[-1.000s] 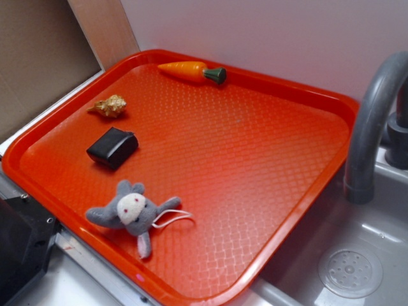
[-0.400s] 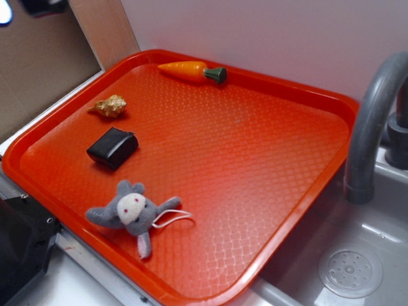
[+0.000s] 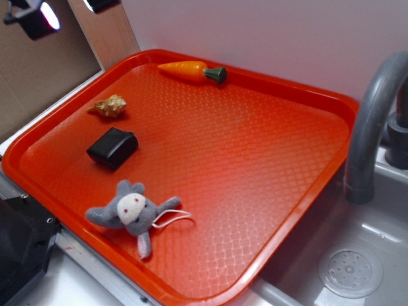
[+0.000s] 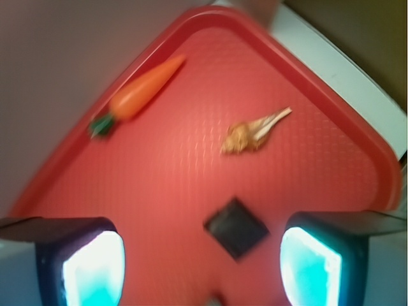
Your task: Grab the shell.
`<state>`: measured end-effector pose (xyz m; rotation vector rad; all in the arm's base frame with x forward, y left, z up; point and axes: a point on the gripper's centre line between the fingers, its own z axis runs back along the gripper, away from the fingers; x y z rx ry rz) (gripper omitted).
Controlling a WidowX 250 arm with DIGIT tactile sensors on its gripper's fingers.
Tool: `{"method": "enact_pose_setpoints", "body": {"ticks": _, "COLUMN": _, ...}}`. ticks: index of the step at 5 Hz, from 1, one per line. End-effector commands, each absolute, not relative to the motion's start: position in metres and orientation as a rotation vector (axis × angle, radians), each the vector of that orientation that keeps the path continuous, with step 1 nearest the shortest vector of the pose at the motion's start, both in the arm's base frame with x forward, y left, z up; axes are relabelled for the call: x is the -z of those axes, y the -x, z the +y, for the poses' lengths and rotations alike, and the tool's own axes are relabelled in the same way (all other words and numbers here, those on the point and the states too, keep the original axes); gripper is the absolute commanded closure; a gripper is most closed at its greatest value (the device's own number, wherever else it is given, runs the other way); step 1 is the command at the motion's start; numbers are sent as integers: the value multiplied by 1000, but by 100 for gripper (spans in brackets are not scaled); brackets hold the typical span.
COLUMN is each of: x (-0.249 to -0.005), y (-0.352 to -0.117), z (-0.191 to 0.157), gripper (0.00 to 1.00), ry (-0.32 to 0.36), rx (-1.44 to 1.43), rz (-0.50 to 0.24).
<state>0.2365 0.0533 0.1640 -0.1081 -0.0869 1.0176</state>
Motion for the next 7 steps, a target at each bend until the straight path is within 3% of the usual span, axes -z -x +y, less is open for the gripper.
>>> {"method": "enact_pose_setpoints", "body": {"ticks": 1, "x": -124, "y": -239, "z": 106, "gripper": 0, "ry": 27, "rx": -1515, "rz": -174}}
{"method": "enact_pose_setpoints", "body": {"ticks": 3, "x": -95, "y": -226, "z": 95, "gripper": 0, "ry": -136, "rx": -1975, "rz": -194}}
{"method": "enact_pose_setpoints", "body": {"ticks": 5, "x": -65, "y": -223, "z": 97, "gripper": 0, "ry": -237, "rx": -1907, "rz": -214}}
{"method": "enact_pose_setpoints", "body": {"ticks": 7, "x": -37, "y": -222, "z": 94, "gripper": 0, "ry": -268, "rx": -1835, "rz": -214}}
